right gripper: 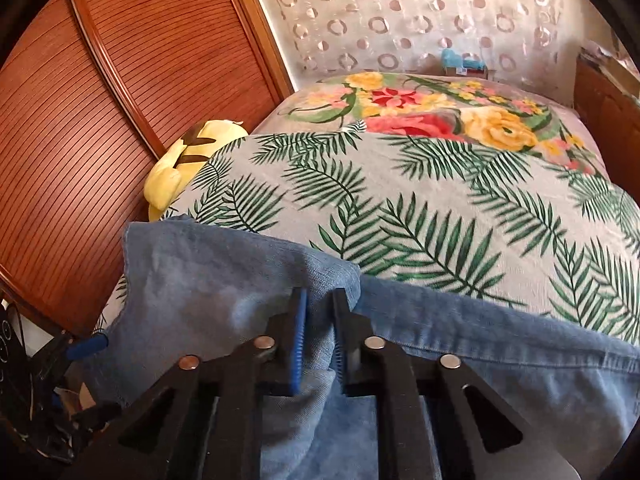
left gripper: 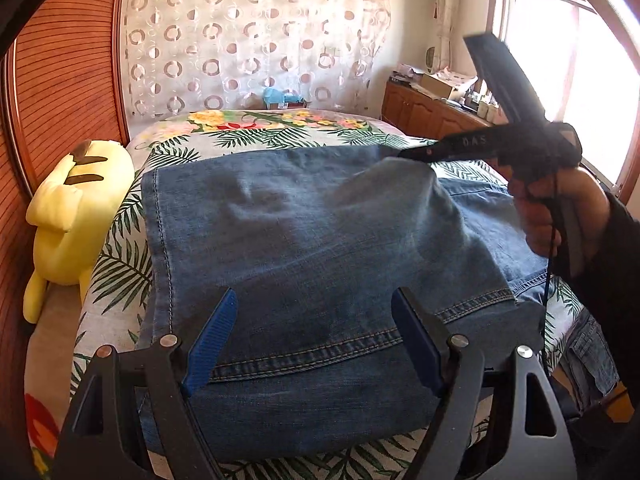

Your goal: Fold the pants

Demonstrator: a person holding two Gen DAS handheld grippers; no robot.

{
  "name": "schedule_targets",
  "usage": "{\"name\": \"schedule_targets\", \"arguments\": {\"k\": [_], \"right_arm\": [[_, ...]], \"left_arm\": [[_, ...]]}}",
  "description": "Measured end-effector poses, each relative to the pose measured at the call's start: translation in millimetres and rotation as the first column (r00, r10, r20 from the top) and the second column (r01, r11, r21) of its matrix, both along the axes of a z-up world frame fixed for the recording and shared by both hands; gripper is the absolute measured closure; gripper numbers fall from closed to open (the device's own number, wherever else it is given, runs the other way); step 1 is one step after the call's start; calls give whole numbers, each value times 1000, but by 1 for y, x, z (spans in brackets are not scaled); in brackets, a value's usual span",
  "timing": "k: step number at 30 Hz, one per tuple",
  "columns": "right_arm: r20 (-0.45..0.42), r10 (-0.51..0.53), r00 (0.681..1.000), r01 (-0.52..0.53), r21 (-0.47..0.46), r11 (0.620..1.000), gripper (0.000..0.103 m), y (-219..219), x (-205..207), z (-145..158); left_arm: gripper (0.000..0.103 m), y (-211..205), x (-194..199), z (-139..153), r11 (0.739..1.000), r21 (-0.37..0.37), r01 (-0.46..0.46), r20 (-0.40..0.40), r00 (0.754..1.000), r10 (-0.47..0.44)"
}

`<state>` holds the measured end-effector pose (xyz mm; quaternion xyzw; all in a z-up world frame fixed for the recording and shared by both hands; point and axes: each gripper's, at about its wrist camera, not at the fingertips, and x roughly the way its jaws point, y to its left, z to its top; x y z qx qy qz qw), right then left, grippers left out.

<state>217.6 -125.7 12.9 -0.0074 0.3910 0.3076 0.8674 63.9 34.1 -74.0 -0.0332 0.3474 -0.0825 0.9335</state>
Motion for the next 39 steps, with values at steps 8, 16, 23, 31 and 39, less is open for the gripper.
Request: {"name": "schedule_targets", "arguments": {"k": [8, 16, 23, 31, 39], "right_arm": [[199, 73, 977, -68, -28, 997, 97, 21, -26, 42], [301, 93, 949, -84, -43, 996, 97, 28, -47, 74], [237, 23, 971, 10, -134, 991, 92, 17, -33, 34], [226, -81, 971, 110, -121, 986, 72, -43, -47, 12], [237, -193, 952, 234, -155, 960, 68, -130, -107, -7]], "left_arm": [[23, 0, -4, -2, 1000, -5, -5, 3, 1000, 5], [23, 2, -7, -1, 1000, -19, -10, 12, 1000, 10], [23, 0, -8, 1, 1000, -15, -6, 16, 1000, 6], [23, -11, -4, 6, 1000, -6, 20, 25, 999, -20], [23, -34, 7, 8, 998, 0, 56, 25, 998, -56]]}}
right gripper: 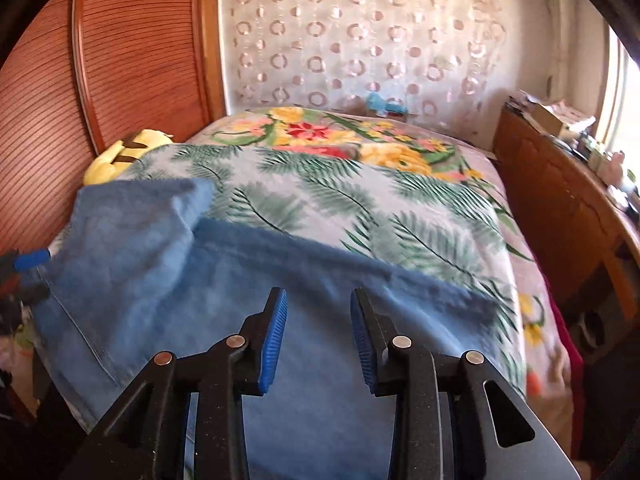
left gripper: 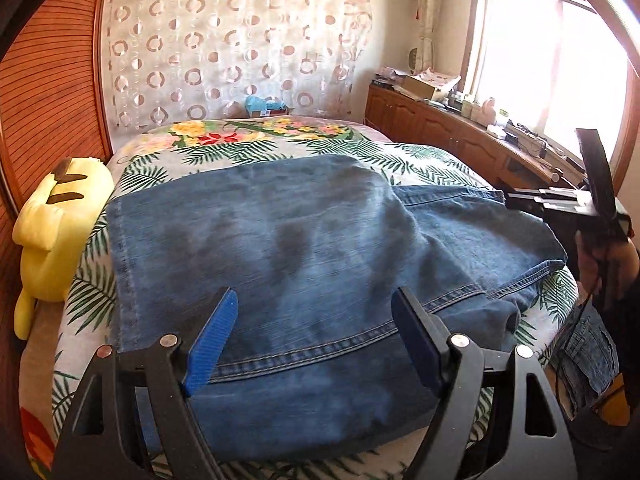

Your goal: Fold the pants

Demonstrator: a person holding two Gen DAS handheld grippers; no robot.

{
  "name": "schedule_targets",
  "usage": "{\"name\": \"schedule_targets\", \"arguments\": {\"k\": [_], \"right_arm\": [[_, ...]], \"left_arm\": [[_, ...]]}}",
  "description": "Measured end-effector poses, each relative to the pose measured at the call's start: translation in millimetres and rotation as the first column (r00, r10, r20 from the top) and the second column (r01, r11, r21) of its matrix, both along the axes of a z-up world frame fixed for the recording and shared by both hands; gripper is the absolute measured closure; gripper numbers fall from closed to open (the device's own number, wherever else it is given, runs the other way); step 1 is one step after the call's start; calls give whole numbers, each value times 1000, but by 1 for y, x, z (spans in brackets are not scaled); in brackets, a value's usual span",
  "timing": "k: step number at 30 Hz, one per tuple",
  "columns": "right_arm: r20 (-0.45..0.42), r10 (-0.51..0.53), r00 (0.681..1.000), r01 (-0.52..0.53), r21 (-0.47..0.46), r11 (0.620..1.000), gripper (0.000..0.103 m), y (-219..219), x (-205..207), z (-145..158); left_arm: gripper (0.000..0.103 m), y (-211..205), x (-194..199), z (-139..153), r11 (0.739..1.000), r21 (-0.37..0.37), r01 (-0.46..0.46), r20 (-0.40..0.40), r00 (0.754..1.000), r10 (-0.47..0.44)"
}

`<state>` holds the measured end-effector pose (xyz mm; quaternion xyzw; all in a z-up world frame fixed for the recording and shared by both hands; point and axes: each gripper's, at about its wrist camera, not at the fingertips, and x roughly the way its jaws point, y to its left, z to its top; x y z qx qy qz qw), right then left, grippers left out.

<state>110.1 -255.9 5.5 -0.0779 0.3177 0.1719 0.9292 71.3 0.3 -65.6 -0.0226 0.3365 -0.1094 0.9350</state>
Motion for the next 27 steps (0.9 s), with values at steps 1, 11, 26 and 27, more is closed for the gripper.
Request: {"name": "schedule_targets", "arguments": {"k": [1, 11, 26, 27], "right_arm": [[-6, -14, 1000, 14, -6, 1000, 68, -8, -7, -4], [-38, -151, 988, 152, 10, 988, 67, -77, -50, -29], [-63, -165, 984, 167, 33, 985, 53, -86, -38, -51], [-57, -166, 985, 168, 27, 986, 52, -85, -39, -53]], "left_arm": [[23, -4, 2, 0, 1000, 2, 6, -2, 1000, -6], [23, -38, 15, 0, 998, 12, 64, -18, 998, -64], [23, -56, 14, -29, 996, 22, 92, -102, 991, -89], [23, -56, 12, -31, 996, 24, 90, -105, 991, -87]]}}
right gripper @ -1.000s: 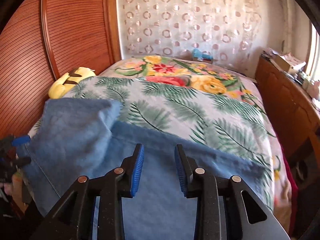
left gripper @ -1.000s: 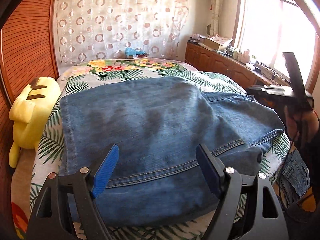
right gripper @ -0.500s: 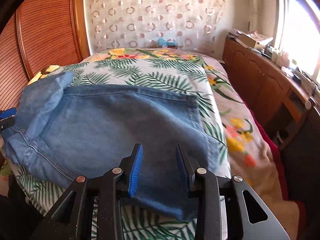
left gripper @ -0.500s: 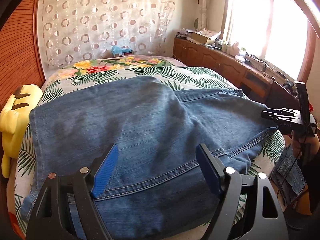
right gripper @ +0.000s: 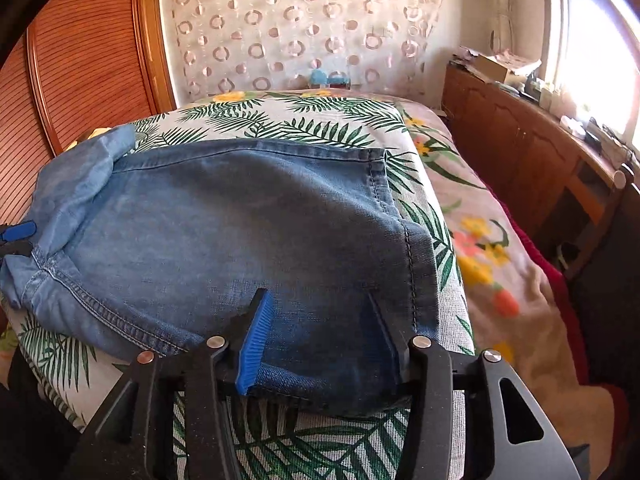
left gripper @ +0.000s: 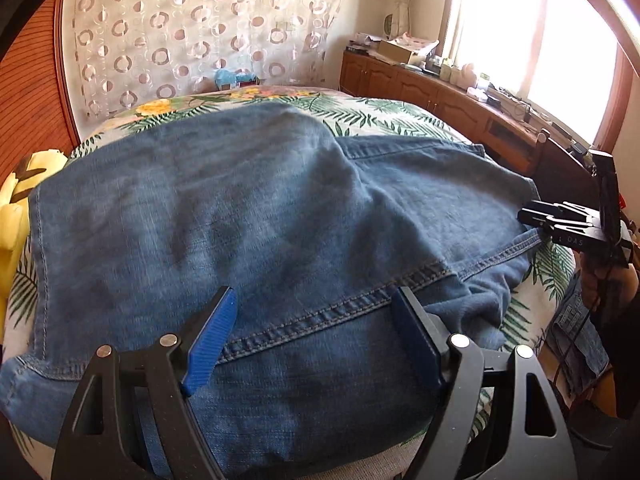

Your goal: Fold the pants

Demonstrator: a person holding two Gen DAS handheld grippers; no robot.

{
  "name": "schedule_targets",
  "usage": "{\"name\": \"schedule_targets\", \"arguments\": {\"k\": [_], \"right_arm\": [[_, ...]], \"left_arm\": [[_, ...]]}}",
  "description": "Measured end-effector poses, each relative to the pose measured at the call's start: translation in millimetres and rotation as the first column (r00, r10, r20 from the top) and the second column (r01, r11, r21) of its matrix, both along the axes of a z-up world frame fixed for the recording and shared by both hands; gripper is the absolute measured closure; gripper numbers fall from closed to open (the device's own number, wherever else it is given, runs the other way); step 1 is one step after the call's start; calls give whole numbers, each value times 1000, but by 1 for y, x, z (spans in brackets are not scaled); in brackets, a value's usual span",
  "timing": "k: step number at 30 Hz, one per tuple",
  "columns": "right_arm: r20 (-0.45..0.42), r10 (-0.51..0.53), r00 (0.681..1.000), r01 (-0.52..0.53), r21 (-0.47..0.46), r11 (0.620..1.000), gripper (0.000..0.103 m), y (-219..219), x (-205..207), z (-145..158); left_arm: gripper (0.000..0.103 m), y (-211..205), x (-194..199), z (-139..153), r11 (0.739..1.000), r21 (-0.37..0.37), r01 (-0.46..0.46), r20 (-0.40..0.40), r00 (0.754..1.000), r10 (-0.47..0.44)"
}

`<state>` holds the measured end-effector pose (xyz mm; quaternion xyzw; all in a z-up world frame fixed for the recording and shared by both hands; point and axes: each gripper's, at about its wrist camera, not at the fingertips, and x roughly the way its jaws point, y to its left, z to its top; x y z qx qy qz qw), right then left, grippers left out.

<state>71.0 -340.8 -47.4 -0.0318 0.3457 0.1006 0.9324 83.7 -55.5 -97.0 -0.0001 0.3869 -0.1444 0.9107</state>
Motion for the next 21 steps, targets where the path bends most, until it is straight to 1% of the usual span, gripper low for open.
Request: {"name": "schedule_targets", "arguments": {"k": [2, 4, 6, 10, 17, 19, 21], "right_arm": [[10, 1, 1000, 0, -15, 1000, 50, 1, -1, -2], [10, -4, 1000, 4, -3, 1000, 45, -1, 0, -3], [11, -1, 1000, 1, 2, 1000, 43, -2, 0, -4], [22, -8, 1000, 9, -15, 1000, 37, -2, 0, -8], [4, -24, 1000, 24, -24, 999, 36, -2, 0, -8], [-11, -30, 999, 30, -13, 999, 36, -4, -1, -5], [6, -30, 1000, 30, 16, 999, 36, -8, -7, 2]], "left_arm": [[23, -2, -4, -2, 1000, 11, 2, 12, 1000, -2], [23, -3, -8, -4, 1000, 19, 1, 22, 1000, -1], [23, -4, -11, -6, 1000, 25, 2, 29, 1000, -3], [23, -1, -13, -7, 1000, 19, 2, 36, 999, -3], [23, 0, -11, -7, 1000, 23, -1, 52, 999, 0], [23, 1, -11, -8, 1000, 21, -1, 54, 999, -1], [23, 0, -12, -9, 1000, 22, 0, 56, 998, -1]]}}
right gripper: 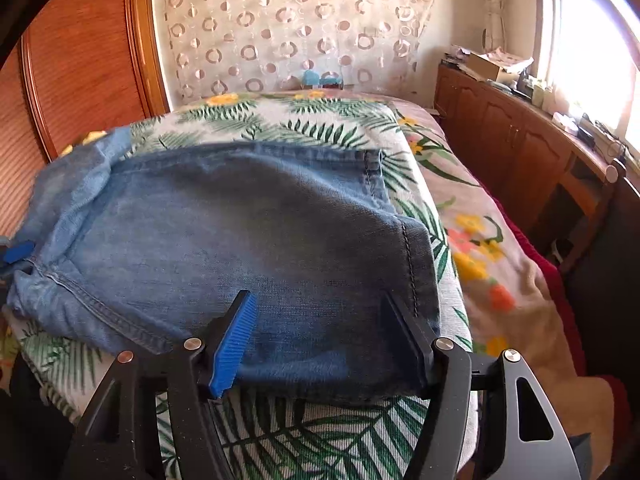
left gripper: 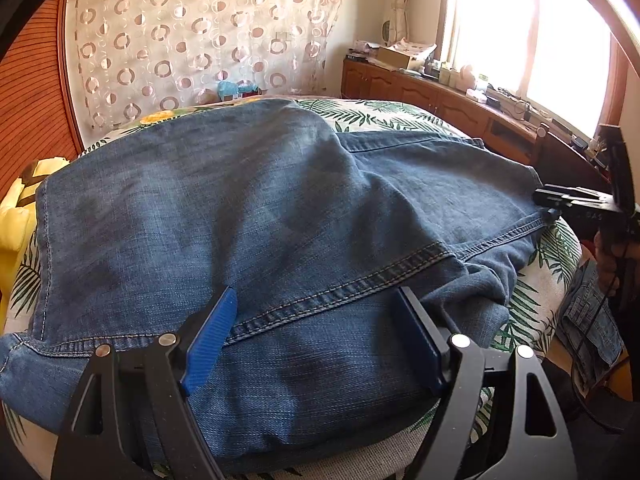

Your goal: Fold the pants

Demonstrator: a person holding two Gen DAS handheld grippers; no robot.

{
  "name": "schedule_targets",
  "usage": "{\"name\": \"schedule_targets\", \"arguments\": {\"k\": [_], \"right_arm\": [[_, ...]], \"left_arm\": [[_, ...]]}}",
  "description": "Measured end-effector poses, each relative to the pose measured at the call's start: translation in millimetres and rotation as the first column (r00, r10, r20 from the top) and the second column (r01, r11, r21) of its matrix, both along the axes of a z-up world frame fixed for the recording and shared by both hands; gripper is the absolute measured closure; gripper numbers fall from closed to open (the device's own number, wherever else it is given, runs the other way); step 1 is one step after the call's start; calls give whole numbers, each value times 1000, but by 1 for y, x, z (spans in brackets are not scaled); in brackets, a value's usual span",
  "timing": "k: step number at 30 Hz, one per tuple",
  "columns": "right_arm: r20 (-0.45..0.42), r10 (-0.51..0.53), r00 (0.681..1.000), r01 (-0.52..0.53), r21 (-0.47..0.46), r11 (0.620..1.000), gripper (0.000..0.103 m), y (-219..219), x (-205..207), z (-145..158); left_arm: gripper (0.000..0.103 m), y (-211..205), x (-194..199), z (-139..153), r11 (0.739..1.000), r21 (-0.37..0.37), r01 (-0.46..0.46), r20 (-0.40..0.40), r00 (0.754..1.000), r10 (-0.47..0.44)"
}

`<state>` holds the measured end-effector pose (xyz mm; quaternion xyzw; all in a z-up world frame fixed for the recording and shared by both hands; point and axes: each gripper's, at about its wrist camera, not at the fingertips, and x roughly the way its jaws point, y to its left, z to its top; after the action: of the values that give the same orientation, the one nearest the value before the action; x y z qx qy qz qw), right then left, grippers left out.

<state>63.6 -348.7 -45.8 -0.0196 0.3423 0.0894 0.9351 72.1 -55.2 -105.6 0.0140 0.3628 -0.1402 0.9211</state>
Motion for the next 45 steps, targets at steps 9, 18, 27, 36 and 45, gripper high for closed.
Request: {"name": "schedule_targets", "arguments": {"k": [9, 18, 27, 36, 45], "right_arm": [[25, -103, 994, 102, 26, 994, 36, -48, -19, 10], [-60, -86, 994, 89, 43, 995, 45, -51, -7, -11], [-74, -29, 997, 35, 79, 996, 88, -45, 1, -11], [123, 119, 985, -130, 87, 988, 89, -6, -2, 62], [281, 405, 870, -431, 35, 902, 89, 93, 9, 149]], "left_arm": [[22, -1, -2, -1, 1000, 0, -2, 2, 1000, 2], [22, -1, -2, -1, 1000, 1, -1, 2, 1000, 1], [22, 9, -1, 11, 999, -40, -19, -19, 1000, 18], [22, 38, -12, 43, 995, -68, -77, 48, 996, 81], [22, 76, -27, 67, 986, -86, -145, 108, 982, 154]]}}
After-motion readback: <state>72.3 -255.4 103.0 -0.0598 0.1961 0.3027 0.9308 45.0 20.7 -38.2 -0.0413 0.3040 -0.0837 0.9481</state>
